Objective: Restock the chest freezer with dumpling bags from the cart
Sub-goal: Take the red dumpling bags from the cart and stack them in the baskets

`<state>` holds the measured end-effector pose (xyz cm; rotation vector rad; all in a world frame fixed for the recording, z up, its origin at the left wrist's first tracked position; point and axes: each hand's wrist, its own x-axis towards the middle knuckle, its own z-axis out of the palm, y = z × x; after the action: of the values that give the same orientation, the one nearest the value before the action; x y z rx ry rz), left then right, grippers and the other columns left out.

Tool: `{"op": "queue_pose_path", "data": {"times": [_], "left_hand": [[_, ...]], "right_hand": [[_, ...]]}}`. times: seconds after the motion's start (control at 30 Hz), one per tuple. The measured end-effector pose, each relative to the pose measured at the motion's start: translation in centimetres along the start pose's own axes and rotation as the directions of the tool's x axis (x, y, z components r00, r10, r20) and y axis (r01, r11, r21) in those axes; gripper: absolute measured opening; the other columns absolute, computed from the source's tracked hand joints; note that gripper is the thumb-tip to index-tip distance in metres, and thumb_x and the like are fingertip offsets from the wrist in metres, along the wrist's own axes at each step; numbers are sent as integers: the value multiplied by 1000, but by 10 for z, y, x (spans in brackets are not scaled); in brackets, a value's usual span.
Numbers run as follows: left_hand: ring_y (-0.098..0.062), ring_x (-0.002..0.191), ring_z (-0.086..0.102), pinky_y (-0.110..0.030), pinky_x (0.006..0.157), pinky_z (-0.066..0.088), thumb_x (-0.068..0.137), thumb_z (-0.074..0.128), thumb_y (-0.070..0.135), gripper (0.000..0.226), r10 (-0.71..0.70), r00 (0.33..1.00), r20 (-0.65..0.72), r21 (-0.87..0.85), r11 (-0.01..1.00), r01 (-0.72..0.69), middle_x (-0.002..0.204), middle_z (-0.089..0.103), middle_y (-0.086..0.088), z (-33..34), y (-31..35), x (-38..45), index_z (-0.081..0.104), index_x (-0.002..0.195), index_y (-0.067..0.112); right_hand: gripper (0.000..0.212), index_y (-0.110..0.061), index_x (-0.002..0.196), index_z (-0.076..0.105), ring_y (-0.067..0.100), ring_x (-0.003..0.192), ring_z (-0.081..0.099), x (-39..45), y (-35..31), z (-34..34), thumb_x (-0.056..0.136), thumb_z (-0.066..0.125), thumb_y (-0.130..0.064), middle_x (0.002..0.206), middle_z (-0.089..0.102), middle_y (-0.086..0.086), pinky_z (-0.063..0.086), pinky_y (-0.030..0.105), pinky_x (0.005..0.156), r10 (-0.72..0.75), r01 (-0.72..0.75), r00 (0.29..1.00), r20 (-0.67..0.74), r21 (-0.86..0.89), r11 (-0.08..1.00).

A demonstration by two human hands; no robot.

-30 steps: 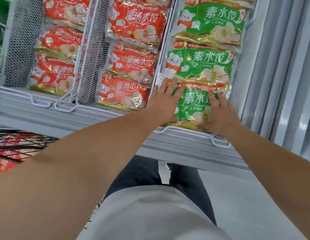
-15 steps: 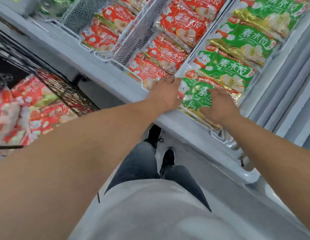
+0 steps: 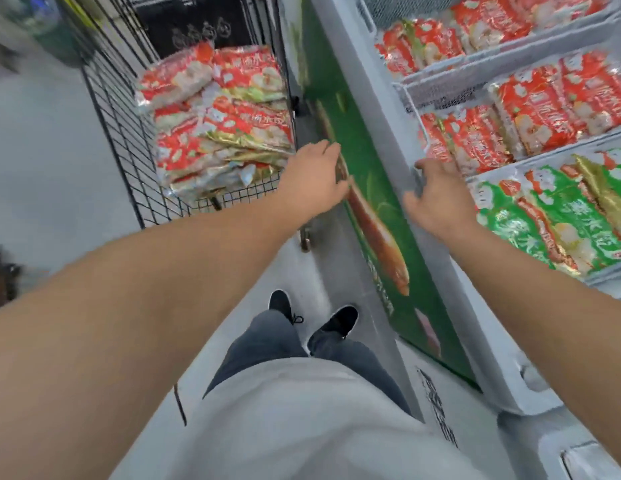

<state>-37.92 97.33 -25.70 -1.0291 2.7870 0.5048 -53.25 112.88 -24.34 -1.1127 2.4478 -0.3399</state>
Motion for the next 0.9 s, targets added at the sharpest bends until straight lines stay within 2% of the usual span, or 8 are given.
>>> {"op": "queue_pose_path", "data": {"times": [0.1,0.2,0.43,0.6,0.7,0.77,0.83,0.9], "left_hand": [[-33,136,41,-45,112,37,90,58,42,72,-95,995,-4,-12,995,95,148,44,-16,4,-38,-25,36,149,6],[-31,135,42,-43,111,39,89,59,41,70,-176,984,-11,-56,983,176,148,45,-12,8,-71,-50,38,148,10],[-32,128,47,-46,106,43,90,57,38,62,-349,937,2,-132,929,346,139,52,-12,28,-162,-115,43,143,10],[-32,116,54,-46,100,45,95,48,36,46,-385,921,62,-116,914,390,123,60,-10,52,-214,-134,54,132,10],[-32,105,59,-44,91,43,99,40,32,34,-385,916,113,-72,916,394,110,67,-6,65,-237,-135,64,114,15],[-31,108,58,-48,98,39,102,35,31,33,-380,902,202,-49,916,397,112,68,-4,73,-245,-133,63,116,19],[-31,115,55,-52,108,30,104,33,32,35,-387,882,270,-50,909,415,115,68,-3,81,-252,-128,62,123,25],[-30,116,54,-54,111,23,105,32,33,35,-389,874,291,-59,905,422,111,68,-2,87,-256,-121,62,122,29]], "right_hand": [[55,-4,139,48,39,128,43,3,-39,13,88,59,-18,138,48,20,37,41,107,-105,105,994,-2,-44,993],[53,-6,138,50,38,130,41,2,-76,37,87,58,-19,139,49,16,40,43,106,-241,244,970,36,-103,964],[56,-6,143,47,39,132,43,0,-152,115,91,58,-24,144,47,14,38,42,110,-376,428,884,277,-157,890],[52,-8,145,46,36,138,38,13,-178,165,99,49,-29,148,44,15,35,42,114,-340,431,857,388,-177,885],[44,-15,140,54,33,132,46,23,-184,194,101,39,-30,142,53,14,38,42,110,-306,422,830,466,-166,891],[41,-23,136,57,31,128,51,26,-182,209,102,37,-31,137,59,8,39,45,107,-280,405,840,465,-193,894],[37,-30,132,60,27,127,52,29,-180,220,103,38,-33,133,63,0,33,47,109,-252,366,874,416,-220,904],[34,-38,126,63,23,127,52,32,-179,226,103,39,-36,130,64,-8,28,43,107,-212,318,902,376,-247,915]]}}
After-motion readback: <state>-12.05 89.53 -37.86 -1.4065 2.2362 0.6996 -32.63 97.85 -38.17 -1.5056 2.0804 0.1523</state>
